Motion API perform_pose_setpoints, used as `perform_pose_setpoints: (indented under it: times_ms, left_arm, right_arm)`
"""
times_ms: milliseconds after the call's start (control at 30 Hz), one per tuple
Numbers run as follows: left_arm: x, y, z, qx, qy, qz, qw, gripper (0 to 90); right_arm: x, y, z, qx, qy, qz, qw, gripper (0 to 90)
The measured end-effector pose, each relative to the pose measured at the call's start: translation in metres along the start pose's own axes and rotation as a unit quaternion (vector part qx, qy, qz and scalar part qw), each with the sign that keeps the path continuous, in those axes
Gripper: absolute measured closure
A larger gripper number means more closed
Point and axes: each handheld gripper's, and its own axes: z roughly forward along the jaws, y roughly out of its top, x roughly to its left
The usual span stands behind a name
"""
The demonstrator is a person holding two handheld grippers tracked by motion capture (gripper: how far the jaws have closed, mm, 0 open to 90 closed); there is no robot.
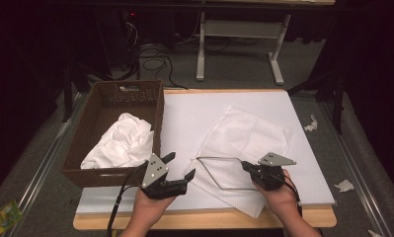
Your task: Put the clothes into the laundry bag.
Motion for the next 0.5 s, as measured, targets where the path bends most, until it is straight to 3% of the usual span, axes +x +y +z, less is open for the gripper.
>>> perform_pose_setpoints:
  times_ms: [200, 367, 500]
  left_arm:
    - [0.015, 0.0, -0.016, 0.001, 0.041, 0.006, 0.9992, 15.6]
    - [0.033, -0.001, -0.031, -0.008, 0.073, -0.011, 0.9973, 15.0]
    - [0.048, -0.002, -0.044, -0.013, 0.103, -0.02, 0.9944, 14.5]
  right_arm:
    - [-0.001, -0.001, -0.006, -0.014, 0.012, -0.012, 0.9998, 89.6]
    - [-0.003, 0.001, -0.01, -0.029, 0.013, -0.009, 0.9995, 89.6]
    - [-0.003, 0.002, -0.012, -0.033, 0.016, -0.012, 0.9993, 89.6]
